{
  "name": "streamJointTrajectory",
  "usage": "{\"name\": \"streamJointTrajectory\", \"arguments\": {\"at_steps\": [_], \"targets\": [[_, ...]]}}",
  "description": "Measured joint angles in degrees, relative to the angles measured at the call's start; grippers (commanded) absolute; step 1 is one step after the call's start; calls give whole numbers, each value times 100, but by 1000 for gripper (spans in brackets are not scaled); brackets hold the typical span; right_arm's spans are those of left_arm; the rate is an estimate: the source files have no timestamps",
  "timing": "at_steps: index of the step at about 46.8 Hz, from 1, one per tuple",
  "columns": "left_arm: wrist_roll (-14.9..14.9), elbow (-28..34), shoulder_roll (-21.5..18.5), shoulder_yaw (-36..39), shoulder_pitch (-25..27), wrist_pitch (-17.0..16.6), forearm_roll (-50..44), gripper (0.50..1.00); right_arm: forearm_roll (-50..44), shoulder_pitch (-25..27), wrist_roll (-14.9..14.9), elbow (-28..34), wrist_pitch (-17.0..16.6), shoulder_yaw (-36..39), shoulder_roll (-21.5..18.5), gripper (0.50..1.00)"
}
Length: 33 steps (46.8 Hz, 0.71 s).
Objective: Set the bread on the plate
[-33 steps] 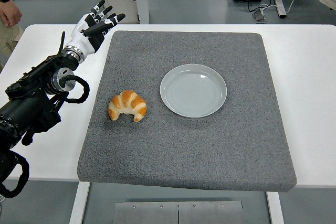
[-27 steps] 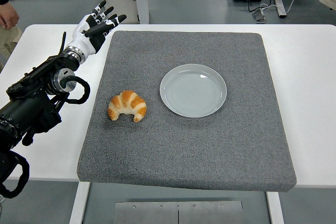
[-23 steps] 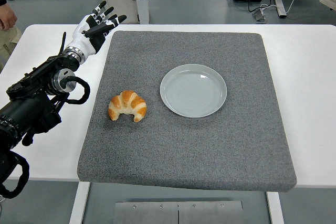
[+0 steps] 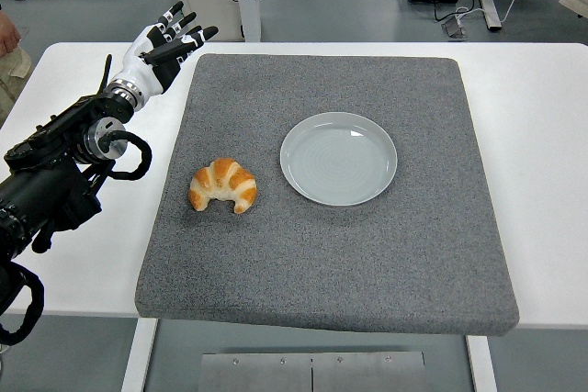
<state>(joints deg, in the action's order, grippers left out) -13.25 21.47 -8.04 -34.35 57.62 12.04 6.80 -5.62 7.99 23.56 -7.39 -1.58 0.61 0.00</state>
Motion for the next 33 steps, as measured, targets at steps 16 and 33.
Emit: {"name": "streamJointTrajectory", "arguments": {"at_steps": [16, 33], "targets": [[-186, 105, -48, -7, 6, 112, 7, 974, 0, 0, 0, -1, 0, 0, 0, 1000], [-373, 106, -45, 9, 171, 32, 53, 974, 0, 0, 0, 0, 0, 0, 0, 1000]]}}
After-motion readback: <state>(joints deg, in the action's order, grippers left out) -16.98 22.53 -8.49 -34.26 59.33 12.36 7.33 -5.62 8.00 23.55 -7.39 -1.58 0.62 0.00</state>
